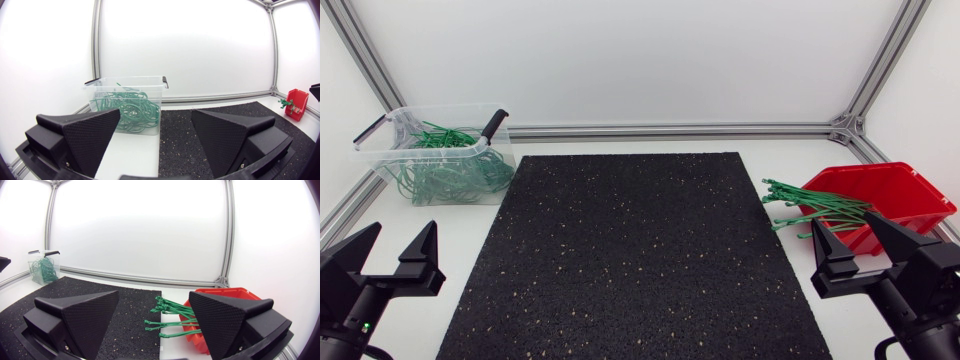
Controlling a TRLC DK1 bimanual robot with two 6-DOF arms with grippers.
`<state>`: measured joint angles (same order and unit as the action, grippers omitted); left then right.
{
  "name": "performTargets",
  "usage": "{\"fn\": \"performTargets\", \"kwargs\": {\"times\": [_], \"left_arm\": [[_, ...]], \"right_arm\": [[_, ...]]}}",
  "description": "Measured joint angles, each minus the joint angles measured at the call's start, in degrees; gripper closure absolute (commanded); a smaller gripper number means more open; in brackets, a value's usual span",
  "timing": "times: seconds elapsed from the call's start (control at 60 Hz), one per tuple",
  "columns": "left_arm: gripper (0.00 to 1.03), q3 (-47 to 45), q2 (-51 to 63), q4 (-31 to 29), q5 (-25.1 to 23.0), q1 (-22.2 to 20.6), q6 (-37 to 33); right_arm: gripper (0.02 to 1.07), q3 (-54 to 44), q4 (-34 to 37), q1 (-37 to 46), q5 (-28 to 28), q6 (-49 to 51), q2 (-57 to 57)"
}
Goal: Take a green cable tie from the red box, thread the tail through the head to close it, then place it in the transparent bin on the left.
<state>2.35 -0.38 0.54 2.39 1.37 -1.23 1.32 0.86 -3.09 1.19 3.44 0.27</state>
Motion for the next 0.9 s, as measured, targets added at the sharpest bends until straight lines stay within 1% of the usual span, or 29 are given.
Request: {"fn": "performTargets", "kwargs": {"times": [0.433, 0.55, 0.667, 0.9], "left_arm": [[0.04, 0.00, 0.00, 0.00, 0.00, 0.00, 0.00], [0.04, 0.00, 0.00, 0.00, 0.00, 0.00, 0.00], [0.04, 0.00, 0.00, 0.00, 0.00, 0.00, 0.00], [0.04, 0.00, 0.00, 0.00, 0.00, 0.00, 0.00]], "right_arm": [[0.05, 0.00, 0.02, -0.70, 0.00, 0.00, 0.00], [0.05, 0.74, 1.38, -0.70, -0.59, -0.02, 0.02], [0.06, 4.57, 4.00, -0.70, -1.53, -0.02, 1.92], [0.06, 17.53, 6.32, -0.55, -1.49, -0.48, 14.84]]}}
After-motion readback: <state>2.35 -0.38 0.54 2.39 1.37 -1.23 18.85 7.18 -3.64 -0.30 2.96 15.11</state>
